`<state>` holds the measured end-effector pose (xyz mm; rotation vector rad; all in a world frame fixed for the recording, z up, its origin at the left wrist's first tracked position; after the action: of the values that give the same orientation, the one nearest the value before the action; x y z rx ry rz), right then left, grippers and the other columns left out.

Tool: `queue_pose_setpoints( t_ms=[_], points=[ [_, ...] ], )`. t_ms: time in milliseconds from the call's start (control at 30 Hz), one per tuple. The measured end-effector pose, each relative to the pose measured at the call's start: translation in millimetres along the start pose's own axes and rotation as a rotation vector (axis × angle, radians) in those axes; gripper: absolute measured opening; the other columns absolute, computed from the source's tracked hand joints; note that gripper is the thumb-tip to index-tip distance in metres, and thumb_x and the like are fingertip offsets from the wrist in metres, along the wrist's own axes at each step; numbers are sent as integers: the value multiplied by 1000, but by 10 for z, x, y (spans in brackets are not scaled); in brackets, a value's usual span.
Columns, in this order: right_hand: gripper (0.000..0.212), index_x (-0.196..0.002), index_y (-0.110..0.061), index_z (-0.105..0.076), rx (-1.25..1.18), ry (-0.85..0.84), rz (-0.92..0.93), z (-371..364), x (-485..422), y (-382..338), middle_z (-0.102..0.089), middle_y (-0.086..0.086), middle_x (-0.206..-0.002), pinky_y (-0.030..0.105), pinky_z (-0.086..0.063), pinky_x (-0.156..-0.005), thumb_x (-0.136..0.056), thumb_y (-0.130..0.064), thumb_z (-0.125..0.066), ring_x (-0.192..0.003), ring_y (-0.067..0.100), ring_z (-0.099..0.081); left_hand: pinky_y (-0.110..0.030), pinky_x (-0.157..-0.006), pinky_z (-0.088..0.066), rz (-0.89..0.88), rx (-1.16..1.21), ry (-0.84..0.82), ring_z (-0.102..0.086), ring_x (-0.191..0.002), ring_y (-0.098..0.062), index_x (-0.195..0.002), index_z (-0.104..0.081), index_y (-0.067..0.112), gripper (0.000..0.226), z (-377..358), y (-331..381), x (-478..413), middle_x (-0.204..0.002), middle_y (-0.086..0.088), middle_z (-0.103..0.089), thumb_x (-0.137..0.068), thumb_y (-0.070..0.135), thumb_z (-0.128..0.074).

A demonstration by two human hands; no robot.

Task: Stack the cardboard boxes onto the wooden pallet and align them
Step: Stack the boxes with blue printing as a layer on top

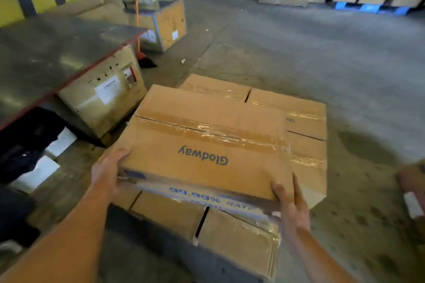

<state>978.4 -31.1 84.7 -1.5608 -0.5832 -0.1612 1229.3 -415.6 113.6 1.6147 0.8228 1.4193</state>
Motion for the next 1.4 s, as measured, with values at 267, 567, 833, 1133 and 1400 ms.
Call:
queue_pose_setpoints(
  t_ms=[267, 567, 833, 1133, 1400],
  points=[
    [80, -134, -61, -44, 280, -18, -129, -1048, 208, 1449, -50, -32, -127, 55, -46, -107, -67, -49, -87, -127, 22, -54, -58, -93, -52, 227, 117, 296, -63, -110, -31, -130, -53, 14, 82, 1483, -862, -1142, -128, -10, -61, -65, 55, -84],
    [132, -149, -47, -37, 553, 74, -389, -1521, -205, 2763, -52, 3, -148, 54, -43, -110, -30, -99, -64, -130, 33, -52, -46, -86, -55, 247, 49, 408, -68, -94, -21, -105, -63, 17, 45, 1964, -1605, -2214, -106, -4, -69, -76, 45, -83],
    [98, -151, -42, -37, 488, 116, -299, -1955, -328, 2968, -54, -1, -144, 54, -40, -112, -67, -71, -78, -132, 26, -50, -55, -94, -54, 212, -31, 238, -67, -109, -22, -107, -70, 17, 25, 1763, -1887, -3191, -118, -1, -72, -89, 35, -72],
    [74, -157, -34, -30, 531, 129, -268, -2050, -589, 3011, -54, -6, -140, 44, -36, -113, -93, -36, -68, -129, 21, -49, -49, -82, -57, 261, -85, 135, -66, -112, -21, -123, -64, 31, 44, 1458, -2013, -3641, -121, 3, -70, -85, 51, -71],
    [75, -158, -37, -21, 594, 98, -336, -2184, -576, 3080, -49, -8, -131, 39, -35, -106, -96, -40, -63, -120, 18, -46, -51, -99, -52, 194, -240, 232, -66, -110, -18, -103, -70, 30, 44, 1570, -2050, -3812, -117, 5, -71, -74, 63, -71]
  ],
)
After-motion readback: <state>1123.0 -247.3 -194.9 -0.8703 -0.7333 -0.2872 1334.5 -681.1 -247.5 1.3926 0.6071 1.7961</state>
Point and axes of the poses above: each hand's wrist, its own x-axis away from the middle knuckle, its own z-axis out of the back of the hand, y = z × x, the point moved 7 cm from there along -x, towards the middle knuckle
